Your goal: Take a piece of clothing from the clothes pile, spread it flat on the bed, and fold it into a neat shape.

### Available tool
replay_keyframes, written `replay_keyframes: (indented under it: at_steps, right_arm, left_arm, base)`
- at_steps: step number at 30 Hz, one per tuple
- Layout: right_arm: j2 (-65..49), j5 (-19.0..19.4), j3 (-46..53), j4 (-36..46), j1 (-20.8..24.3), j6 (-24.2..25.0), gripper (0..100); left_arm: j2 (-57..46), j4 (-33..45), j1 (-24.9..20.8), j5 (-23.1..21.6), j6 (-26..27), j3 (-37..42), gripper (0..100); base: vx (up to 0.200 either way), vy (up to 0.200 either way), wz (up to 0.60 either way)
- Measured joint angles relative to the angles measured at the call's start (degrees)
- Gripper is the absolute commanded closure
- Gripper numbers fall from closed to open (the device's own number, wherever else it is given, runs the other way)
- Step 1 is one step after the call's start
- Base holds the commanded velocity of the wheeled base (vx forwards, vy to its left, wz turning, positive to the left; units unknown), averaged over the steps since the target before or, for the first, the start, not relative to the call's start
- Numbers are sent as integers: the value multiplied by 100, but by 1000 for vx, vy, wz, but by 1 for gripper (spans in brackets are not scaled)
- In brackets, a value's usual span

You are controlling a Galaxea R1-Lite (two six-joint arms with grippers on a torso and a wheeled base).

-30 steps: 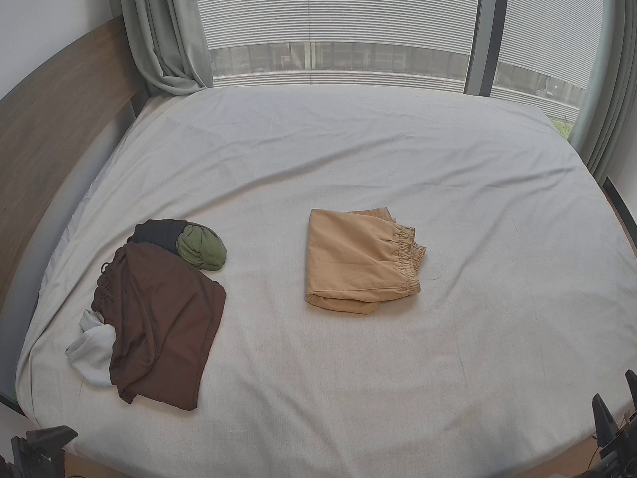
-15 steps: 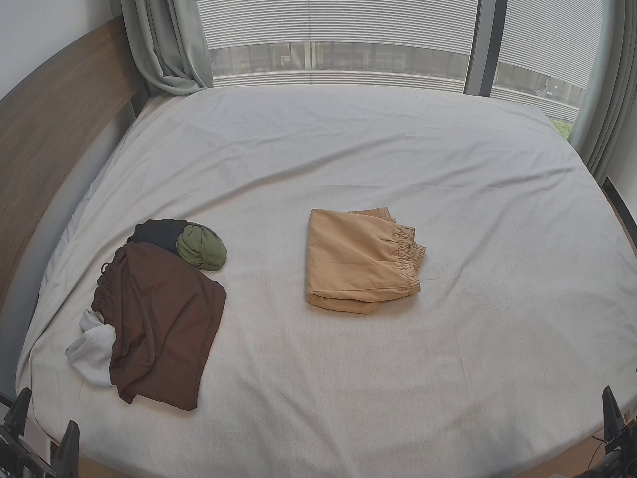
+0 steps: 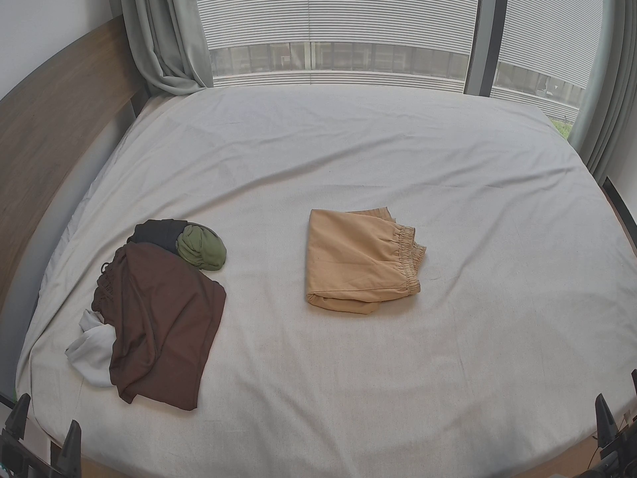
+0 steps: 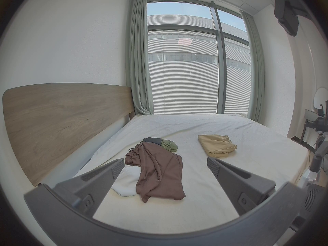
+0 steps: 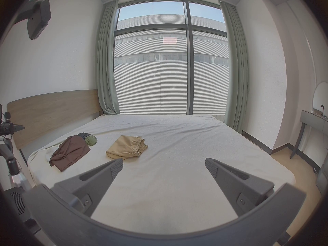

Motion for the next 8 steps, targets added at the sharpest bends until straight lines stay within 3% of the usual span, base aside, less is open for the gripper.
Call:
replay_keyframes:
  at_steps: [8]
  right_arm:
    - [0, 13, 0, 24, -7, 2, 0]
  left_arm:
    - [0, 0, -5, 0, -10, -2, 0]
  base:
    - [0, 0, 0]
